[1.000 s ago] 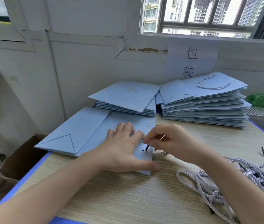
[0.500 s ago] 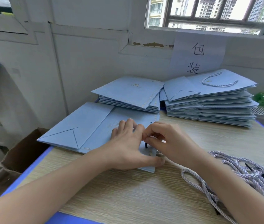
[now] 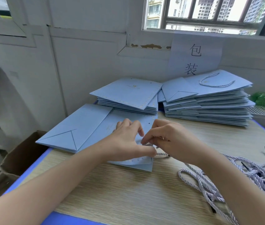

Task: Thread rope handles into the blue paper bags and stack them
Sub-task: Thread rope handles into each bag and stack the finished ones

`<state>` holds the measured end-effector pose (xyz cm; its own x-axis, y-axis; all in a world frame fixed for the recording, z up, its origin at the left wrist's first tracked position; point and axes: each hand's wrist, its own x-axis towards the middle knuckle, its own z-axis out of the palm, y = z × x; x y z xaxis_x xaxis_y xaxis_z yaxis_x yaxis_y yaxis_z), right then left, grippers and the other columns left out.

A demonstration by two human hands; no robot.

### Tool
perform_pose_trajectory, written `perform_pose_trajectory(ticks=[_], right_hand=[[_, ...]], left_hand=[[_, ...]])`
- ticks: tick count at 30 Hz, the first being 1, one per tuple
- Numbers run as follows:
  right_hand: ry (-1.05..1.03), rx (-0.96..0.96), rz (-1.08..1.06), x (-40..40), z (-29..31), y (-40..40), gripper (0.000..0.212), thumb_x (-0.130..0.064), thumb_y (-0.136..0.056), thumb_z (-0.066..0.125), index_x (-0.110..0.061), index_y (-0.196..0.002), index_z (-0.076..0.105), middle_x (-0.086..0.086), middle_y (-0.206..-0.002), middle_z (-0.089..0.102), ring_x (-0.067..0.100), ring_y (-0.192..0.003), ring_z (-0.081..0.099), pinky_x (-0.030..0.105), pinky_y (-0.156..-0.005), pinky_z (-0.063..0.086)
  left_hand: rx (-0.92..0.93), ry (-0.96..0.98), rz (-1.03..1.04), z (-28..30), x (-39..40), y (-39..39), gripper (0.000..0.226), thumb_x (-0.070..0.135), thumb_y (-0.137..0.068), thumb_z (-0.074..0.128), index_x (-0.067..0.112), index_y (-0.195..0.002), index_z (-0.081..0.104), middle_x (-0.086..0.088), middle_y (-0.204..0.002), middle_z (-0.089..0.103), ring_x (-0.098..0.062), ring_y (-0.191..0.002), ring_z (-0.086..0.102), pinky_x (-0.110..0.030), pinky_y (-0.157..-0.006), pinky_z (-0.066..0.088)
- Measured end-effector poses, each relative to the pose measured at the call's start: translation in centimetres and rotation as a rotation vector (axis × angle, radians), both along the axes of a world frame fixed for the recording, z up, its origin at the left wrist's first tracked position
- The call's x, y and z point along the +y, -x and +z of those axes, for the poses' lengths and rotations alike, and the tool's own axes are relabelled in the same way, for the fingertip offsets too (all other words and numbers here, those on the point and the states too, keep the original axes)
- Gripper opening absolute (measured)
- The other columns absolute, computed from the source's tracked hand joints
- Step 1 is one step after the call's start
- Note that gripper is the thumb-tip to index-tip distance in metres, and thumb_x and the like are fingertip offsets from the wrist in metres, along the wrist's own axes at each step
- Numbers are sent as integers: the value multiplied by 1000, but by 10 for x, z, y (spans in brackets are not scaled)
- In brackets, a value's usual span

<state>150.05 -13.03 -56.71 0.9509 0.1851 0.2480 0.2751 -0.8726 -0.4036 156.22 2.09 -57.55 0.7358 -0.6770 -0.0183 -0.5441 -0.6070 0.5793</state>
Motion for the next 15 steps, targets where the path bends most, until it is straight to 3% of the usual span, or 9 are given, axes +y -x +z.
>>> perform_pose_trajectory(ticks=[3, 6, 8, 11, 13, 15], right_hand=[[-157, -123, -79, -4, 6, 5, 21, -11, -87, 61, -27, -91, 73, -8, -89, 54, 3, -78, 52, 15, -70, 40], [-306, -155, -110, -6, 15, 10, 17, -5, -82, 64, -19, -78, 72, -5, -78, 60, 2, -65, 50, 10, -61, 36], [-337, -79, -92, -4, 15, 10, 17, -5, -80, 65, -18, -73, 72, -3, -70, 63, 0, -58, 48, 12, -57, 35], [-287, 10, -106, -1, 9, 7, 15, -13, -80, 65, -22, -72, 73, 2, -67, 66, 8, -60, 50, 30, -59, 41], [-290, 2, -146, -2, 6, 5, 13, -16, -81, 65, -20, -72, 73, 1, -59, 60, 5, -54, 45, 26, -55, 36], [-330, -30, -208, -4, 5, 3, 14, -13, -82, 63, -20, -71, 70, -7, -51, 53, 3, -48, 40, 19, -50, 32]], left_hand=[[2, 75, 34, 6, 4, -2, 33, 53, -72, 70, 26, -85, 55, 10, -101, 52, -6, -101, 46, -20, -77, 37], [25, 148, 81, 14, 10, -6, 35, 53, -67, 70, 19, -71, 63, 10, -76, 62, -5, -75, 56, -23, -68, 42], [25, 161, 87, 16, 12, -6, 31, 42, -75, 69, 14, -63, 65, 9, -53, 50, -5, -52, 44, -20, -52, 34], [29, 167, 74, 17, 12, -4, 32, 33, -78, 61, 15, -52, 60, 9, -42, 32, -7, -42, 29, -20, -45, 25], [33, 185, 64, 17, 12, -3, 37, 29, -81, 60, 17, -47, 53, 9, -41, 28, -7, -41, 26, -23, -46, 23], [31, 192, 59, 17, 13, -4, 35, 27, -84, 59, 7, -55, 57, 6, -45, 30, -9, -42, 25, -25, -48, 23]])
